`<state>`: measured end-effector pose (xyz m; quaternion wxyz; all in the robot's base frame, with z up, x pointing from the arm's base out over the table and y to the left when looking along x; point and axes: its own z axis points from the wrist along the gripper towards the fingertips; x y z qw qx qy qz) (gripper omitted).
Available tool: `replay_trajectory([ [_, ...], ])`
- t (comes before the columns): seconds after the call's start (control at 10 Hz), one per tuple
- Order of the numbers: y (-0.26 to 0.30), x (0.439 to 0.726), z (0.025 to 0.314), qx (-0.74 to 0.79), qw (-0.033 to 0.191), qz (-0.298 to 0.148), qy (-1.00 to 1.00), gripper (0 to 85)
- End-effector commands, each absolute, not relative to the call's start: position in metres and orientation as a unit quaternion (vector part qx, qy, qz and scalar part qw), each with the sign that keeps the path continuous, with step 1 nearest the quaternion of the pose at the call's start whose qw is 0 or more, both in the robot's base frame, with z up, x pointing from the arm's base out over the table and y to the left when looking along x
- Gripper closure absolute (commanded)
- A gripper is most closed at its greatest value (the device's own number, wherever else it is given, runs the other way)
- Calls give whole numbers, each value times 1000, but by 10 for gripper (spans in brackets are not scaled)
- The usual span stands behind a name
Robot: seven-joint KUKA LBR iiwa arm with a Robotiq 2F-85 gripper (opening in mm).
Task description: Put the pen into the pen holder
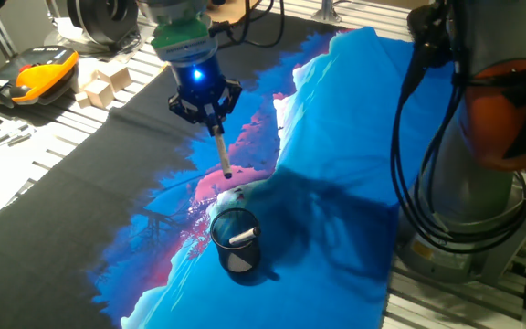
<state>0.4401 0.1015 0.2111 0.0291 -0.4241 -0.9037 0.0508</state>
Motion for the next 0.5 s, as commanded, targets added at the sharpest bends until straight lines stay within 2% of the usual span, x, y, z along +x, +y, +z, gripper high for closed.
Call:
replay_trajectory([
  [0.0, 105, 437, 213, -425, 22, 59, -903, 850],
  [0.4, 115, 429, 215, -434, 3, 82, -897, 850],
])
